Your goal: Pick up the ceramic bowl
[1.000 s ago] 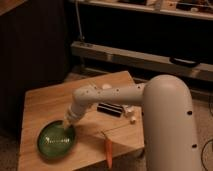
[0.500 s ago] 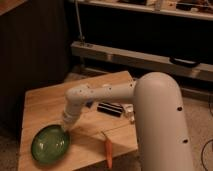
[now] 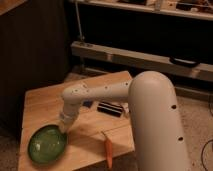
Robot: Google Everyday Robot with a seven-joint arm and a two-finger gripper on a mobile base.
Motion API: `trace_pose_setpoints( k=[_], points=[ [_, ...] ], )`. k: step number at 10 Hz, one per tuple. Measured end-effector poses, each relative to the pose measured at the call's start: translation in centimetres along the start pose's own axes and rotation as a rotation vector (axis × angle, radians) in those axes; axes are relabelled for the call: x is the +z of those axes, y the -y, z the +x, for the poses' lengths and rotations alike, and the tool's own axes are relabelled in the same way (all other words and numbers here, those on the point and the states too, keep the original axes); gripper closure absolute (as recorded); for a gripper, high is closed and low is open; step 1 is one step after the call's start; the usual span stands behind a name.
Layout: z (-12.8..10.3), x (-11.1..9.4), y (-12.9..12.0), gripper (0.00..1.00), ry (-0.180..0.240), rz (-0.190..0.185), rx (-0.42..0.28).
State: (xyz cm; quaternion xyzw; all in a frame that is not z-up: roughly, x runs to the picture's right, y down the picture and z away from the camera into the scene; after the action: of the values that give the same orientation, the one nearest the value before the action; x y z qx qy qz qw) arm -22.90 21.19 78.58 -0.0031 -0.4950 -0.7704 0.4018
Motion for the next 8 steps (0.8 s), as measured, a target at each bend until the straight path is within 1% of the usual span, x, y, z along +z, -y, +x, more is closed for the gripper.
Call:
trace_pose_setpoints(
  k=[1,3,5,6,7,8],
  points=[
    [-0.2,-0.6,-0.1,1.00,-0.028,0.037,0.012],
    [-0.9,-3.7,-1.9,1.00,-0.104,0.120,0.054],
    [-0.8,-7.8,-2.8,1.00,-0.138,0.169,0.070],
    [-0.7,-9.3,-2.9,1.00,-0.148,0.186,0.066],
    [-0.4,-11.5,-2.9,1.00,-0.167,0.216,0.057],
    [-0.3,-13.0,-2.8,1.00,-0.181,0.237,0.044]
  ],
)
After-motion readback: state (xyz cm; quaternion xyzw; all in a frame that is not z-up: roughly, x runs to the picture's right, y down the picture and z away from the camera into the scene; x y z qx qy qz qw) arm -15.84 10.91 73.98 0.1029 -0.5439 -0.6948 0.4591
